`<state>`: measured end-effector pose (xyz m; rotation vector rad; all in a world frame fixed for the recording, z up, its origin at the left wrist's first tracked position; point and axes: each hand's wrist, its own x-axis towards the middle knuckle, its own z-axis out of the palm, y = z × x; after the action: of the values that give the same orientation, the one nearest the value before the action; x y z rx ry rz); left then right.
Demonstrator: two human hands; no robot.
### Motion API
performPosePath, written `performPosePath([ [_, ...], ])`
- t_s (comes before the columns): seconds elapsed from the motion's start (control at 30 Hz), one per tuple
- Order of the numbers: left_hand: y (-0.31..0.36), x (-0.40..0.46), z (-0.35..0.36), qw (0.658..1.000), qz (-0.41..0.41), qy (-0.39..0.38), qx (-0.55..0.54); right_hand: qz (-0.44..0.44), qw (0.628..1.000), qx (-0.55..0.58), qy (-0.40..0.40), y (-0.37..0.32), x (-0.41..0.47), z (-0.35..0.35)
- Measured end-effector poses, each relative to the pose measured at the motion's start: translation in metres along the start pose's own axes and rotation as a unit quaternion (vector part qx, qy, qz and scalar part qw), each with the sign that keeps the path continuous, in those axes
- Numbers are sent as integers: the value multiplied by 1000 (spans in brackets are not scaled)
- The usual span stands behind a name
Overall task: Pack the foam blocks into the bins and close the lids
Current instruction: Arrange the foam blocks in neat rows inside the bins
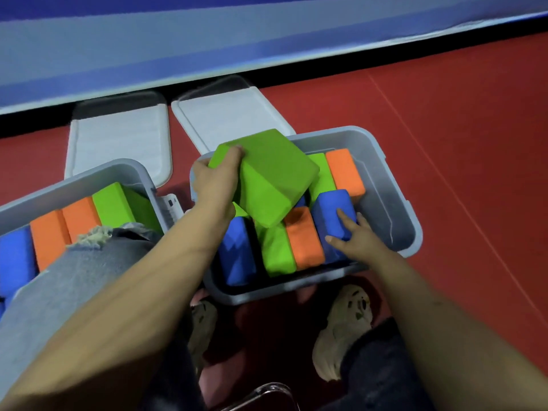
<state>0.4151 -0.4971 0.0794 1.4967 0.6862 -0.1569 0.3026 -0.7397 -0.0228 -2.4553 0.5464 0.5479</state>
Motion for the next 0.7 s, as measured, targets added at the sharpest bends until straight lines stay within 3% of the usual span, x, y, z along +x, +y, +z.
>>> performPosePath([
  [0.27,-53,23,12,999,-27,-35,10,44,988,-30,-147,-1,23,20],
  [0.4,-30,-3,9,999,-26,-13,-30,52,981,-52,-178,-1,42,30],
  [0.57,-23,-13,14,996,-32,-61,-50,62,964,-122,-228,3,46,28],
  [0.7,-27,-11,16,988,-99,-54,-107,66,963,-128,-229,-10,39,19],
])
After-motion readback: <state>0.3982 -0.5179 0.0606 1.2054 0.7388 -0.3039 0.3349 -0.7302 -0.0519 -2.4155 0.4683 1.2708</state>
